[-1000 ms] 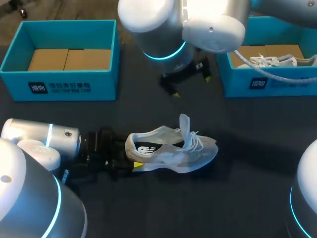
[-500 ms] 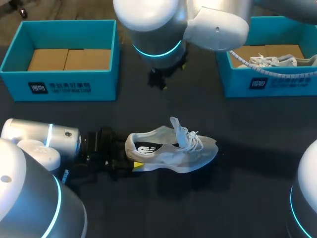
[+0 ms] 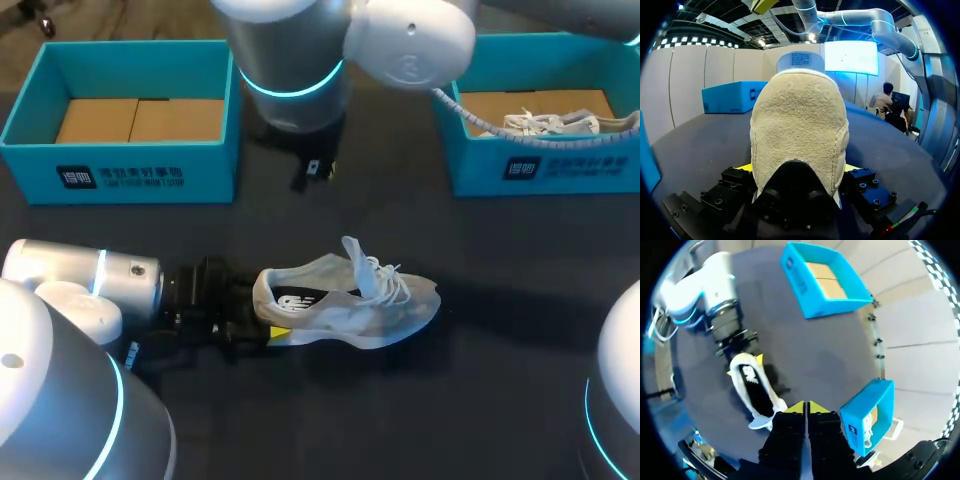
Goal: Take the shoe out of the shoebox, open the shoe tongue, remove and reinsert the insole, then place the shoe into the shoebox
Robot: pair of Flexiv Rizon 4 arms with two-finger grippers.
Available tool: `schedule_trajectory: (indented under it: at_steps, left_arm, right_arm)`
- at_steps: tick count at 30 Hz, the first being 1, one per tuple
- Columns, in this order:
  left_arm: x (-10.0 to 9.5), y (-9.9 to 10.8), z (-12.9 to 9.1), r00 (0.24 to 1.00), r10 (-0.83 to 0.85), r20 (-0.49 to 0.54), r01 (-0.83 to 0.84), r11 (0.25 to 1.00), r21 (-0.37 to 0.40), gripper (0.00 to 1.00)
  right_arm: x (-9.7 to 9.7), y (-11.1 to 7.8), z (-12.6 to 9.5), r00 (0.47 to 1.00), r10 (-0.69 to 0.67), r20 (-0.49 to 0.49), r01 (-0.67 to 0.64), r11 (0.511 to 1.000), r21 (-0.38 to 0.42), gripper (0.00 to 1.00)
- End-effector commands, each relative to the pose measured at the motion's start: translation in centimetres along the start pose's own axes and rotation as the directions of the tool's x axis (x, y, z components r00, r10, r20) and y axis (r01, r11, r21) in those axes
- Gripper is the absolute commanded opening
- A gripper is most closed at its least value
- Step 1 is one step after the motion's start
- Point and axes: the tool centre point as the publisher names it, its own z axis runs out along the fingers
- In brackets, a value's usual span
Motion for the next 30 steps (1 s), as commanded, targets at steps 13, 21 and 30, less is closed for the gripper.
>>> schedule_trajectory:
  at_steps: [13,21,30]
  left_arm:
    - [0.0,0.0,0.0,1.0,0.0,0.001,0.0,1.0,-0.002,0.0]
    - [0.0,0.0,0.0,1.0,0.0,0.001,0.0,1.0,-0.002,0.0]
    - [0.0,0.0,0.0,1.0,0.0,0.001,0.0,1.0,-0.002,0.0]
  right_arm:
    - [4.2,-0.1,5.0,0.974,-0.164,-0.157,0.161,0.986,-0.032,0.0]
    - [4.2,-0.1,5.0,0.974,-0.164,-0.157,0.161,0.986,-0.032,0.0]
    - [4.2,-0.1,5.0,0.974,-0.164,-0.157,0.161,0.986,-0.032,0.0]
